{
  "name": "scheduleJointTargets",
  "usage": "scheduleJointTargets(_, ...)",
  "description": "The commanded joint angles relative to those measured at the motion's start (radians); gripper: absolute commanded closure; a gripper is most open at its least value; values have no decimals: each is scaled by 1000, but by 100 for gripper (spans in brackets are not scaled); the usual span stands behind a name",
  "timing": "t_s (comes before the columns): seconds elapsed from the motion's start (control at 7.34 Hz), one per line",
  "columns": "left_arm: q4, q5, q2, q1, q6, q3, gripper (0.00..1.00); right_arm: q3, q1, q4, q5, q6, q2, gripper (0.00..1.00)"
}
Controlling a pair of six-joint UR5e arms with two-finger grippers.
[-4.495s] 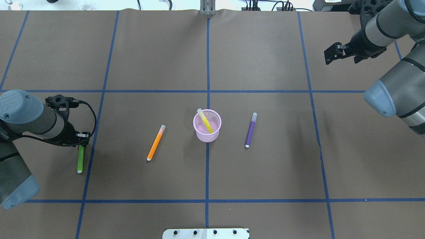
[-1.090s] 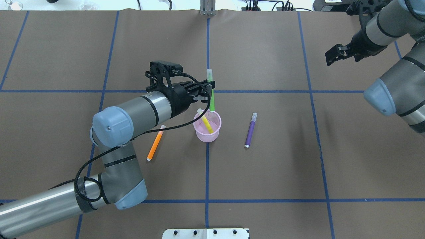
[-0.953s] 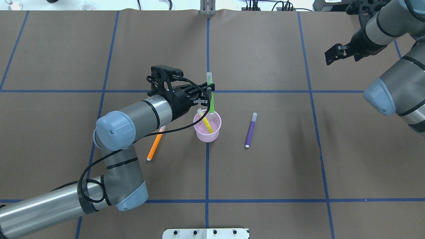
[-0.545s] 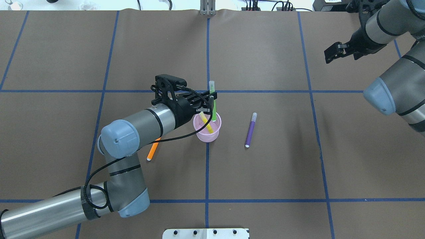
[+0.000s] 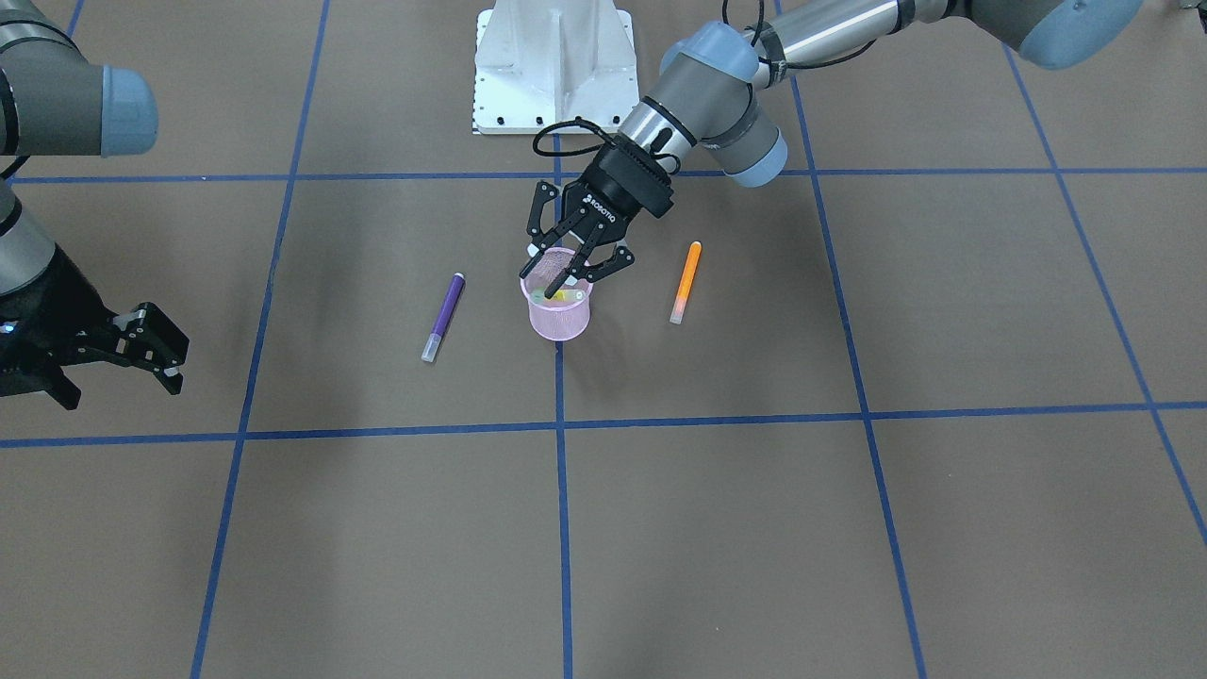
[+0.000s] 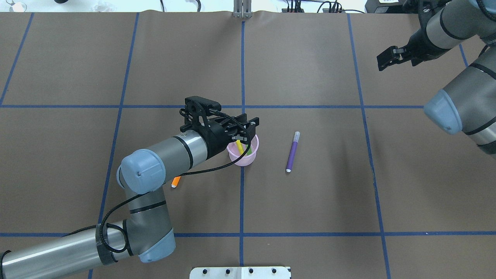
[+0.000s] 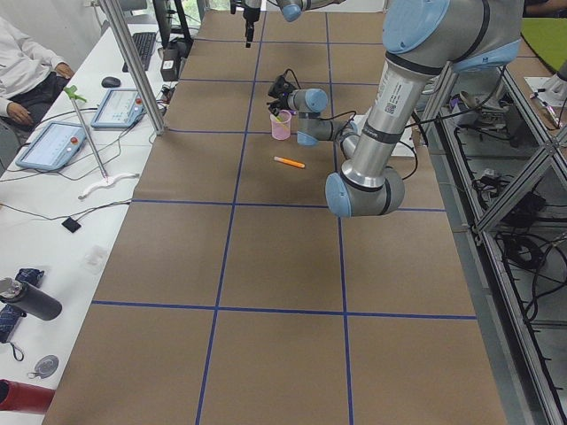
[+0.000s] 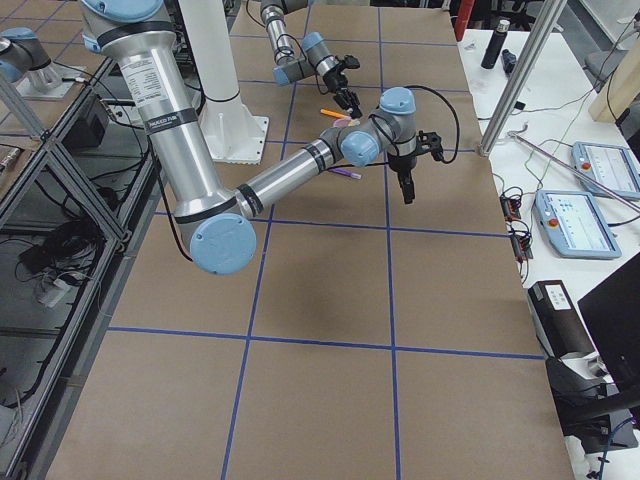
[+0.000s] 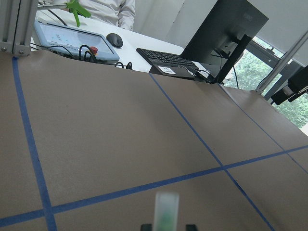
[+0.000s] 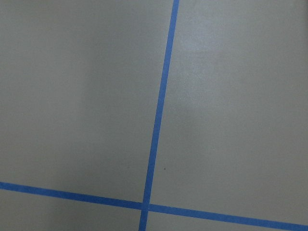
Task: Collect pens into pen holder
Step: 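Lower the green marker into the cup and open the left gripper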
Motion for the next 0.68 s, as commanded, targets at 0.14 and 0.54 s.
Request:
scheduleJointTargets(0.14, 20, -15, 41, -10, 4, -64, 0, 11, -32, -1, 8, -41, 60, 0)
scheduleJointTargets(0.54, 425, -366, 248, -210, 4, -365, 0, 37, -103, -5, -31, 17, 75, 0)
